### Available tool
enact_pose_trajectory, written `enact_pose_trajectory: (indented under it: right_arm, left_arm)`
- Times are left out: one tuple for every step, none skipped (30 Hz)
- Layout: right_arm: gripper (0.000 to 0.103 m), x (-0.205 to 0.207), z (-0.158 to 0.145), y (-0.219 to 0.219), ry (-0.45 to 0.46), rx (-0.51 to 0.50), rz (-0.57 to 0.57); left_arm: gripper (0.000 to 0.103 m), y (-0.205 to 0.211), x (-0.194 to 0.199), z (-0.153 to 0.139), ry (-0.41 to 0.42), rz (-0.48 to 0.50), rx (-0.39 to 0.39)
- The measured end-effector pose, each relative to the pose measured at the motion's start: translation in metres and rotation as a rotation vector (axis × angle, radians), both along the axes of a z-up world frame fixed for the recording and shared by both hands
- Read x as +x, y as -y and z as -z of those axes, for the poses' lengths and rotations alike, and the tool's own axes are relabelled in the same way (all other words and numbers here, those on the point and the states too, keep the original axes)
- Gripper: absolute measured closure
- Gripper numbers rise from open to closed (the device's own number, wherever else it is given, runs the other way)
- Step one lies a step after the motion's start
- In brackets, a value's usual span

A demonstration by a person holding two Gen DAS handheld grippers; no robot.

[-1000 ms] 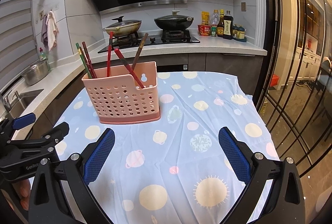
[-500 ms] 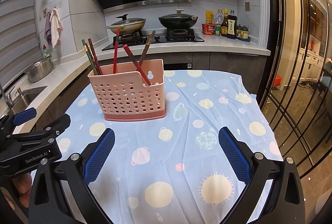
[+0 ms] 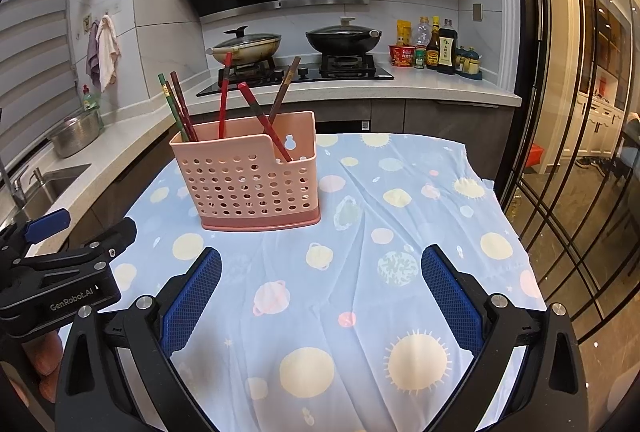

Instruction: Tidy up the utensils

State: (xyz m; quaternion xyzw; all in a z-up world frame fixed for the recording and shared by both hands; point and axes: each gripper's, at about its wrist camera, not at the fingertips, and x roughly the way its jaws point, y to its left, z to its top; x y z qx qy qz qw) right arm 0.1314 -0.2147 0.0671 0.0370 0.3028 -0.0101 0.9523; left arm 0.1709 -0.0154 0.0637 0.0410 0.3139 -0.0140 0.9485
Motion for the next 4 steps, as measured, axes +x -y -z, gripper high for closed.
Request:
enact_pose_trajectory:
  right_arm:
    - [0.006,-0.0003,0.0002,0.0,0.0,0.001,0.001]
    - [0.006,-0.0006,0.0004,0.0003,0.0,0.002,0.002]
    - [0.006,-0.001,0.0004,0.0,0.001,0.003,0.002]
    - [0.006,-0.0006,0.0005,0.0005,0.0,0.002,0.002]
  left_arm:
    - [0.007,0.0,-0.0002,0.0002,0.001,0.005,-0.004]
    - [0.007,0.0003,-0.0003,0.0005,-0.001,0.011,-0.008]
    - [0.007,-0.0002,-0.0002,0.0009,-0.002,0.013,-0.011]
    - [0.007,-0.0004,-0.0001,0.0011,-0.003,0.011,-0.014]
